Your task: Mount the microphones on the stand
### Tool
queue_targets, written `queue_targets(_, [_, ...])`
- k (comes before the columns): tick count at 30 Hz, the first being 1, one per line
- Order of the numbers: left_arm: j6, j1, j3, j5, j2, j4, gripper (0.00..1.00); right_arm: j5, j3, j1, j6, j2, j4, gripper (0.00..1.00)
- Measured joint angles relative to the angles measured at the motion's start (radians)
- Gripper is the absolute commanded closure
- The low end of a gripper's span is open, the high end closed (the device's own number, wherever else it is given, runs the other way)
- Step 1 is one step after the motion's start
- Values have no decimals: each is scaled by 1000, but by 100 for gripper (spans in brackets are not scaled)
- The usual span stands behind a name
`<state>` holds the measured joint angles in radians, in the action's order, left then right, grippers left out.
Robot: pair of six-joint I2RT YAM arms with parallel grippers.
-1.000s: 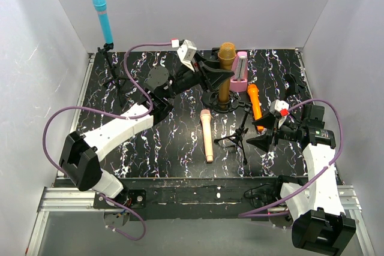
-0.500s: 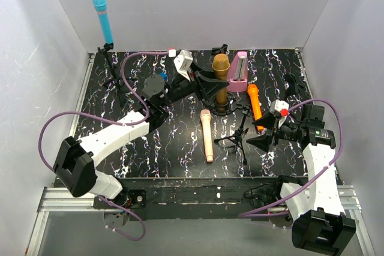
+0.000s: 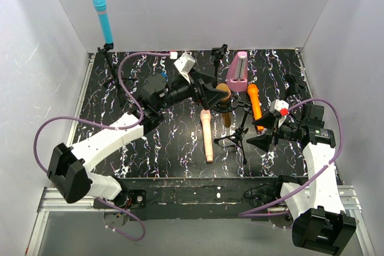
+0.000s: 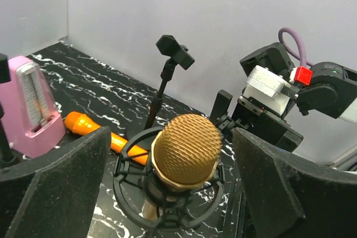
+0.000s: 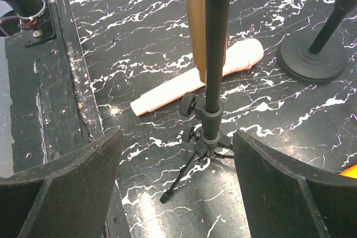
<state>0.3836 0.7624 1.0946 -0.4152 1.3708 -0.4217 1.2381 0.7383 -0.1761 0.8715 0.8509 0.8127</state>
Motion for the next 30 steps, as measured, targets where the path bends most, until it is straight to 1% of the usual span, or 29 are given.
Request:
queue_targets(1, [-9, 0, 0, 12, -14, 25, 2, 0, 0, 0, 0, 0, 0, 14])
queue_targets(3, [-33, 0, 0, 39, -57, 80, 2, 0, 0, -1, 0, 0, 0, 14])
queue_targets(7, [-39, 0, -41, 85, -192, 121, 2, 0, 0, -2, 0, 0, 0, 14])
queue_targets(11, [23, 0, -99, 106, -323, 138, 3, 0, 0, -2, 0, 0, 0, 14])
queue_targets(13, [82, 1, -108, 108, -357, 166, 7, 0, 0, -3, 0, 0, 0, 14])
queue_targets(16, [134, 31, -111, 132, -372, 209, 9, 0, 0, -6, 0, 0, -1, 14])
queue_targets(18, [133, 100, -115, 172, -372, 251, 9, -1, 0, -7, -2, -1, -2, 14])
queue_targets(21, [79, 264, -117, 257, -364, 320, 9, -4, 0, -11, -8, -8, -8, 14])
queue_targets(24, [7, 406, -130, 341, -343, 331, 9, -6, -1, -19, -26, -21, -26, 14])
queue_targets(27, [-83, 516, -193, 413, -312, 260, 10, -9, -2, -27, -50, -32, -50, 14])
queue_targets(28, [-107, 537, -225, 431, -299, 220, 10, -10, -2, -28, -55, -34, -55, 14])
queue_targets(30, [-146, 559, -291, 463, -265, 134, 15, -11, -2, -32, -65, -35, -64, 15])
